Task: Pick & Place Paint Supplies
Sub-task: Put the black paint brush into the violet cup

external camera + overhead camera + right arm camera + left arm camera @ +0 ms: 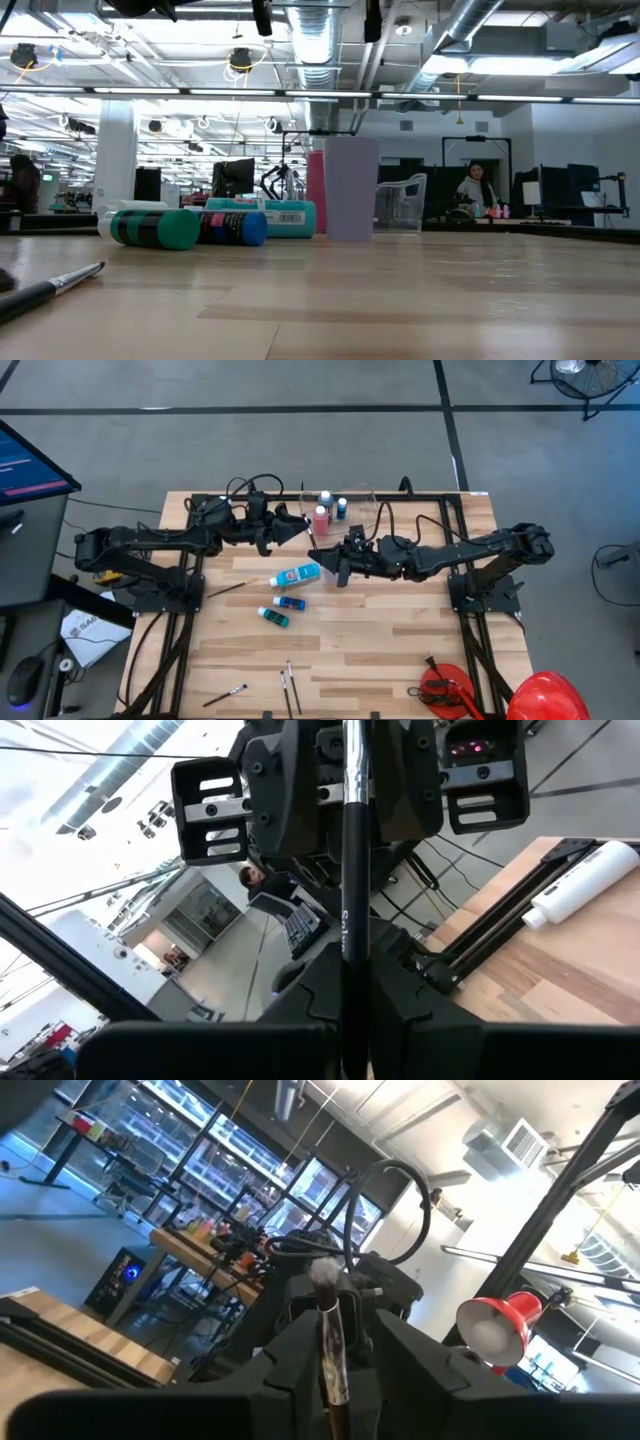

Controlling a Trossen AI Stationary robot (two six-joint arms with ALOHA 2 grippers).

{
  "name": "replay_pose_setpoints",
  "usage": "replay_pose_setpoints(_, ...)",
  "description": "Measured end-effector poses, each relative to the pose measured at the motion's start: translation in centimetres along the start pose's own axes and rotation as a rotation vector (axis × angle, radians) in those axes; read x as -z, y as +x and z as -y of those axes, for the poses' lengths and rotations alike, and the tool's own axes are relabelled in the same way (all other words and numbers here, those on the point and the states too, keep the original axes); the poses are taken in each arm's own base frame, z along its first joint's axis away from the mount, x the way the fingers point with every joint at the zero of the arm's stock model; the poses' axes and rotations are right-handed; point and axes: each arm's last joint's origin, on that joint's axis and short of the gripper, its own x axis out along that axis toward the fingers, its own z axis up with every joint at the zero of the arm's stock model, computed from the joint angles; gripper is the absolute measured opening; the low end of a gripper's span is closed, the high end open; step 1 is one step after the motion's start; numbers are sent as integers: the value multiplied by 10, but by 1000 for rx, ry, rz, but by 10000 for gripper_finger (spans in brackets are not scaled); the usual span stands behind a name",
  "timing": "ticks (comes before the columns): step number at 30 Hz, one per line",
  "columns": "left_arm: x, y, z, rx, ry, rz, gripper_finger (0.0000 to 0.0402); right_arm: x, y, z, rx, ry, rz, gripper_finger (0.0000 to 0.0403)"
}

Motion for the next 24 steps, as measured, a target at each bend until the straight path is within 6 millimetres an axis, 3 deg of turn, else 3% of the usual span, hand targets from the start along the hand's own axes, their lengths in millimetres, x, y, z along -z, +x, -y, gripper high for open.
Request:
replay_pose_setpoints(7,2,0,-2,-22,-20,-26,12,0,0,1,5,-5,-4,12)
replay_pose_setpoints(24,3,0,-2,-24,-14,-33,1,0,0,2,1,-4,-15,25)
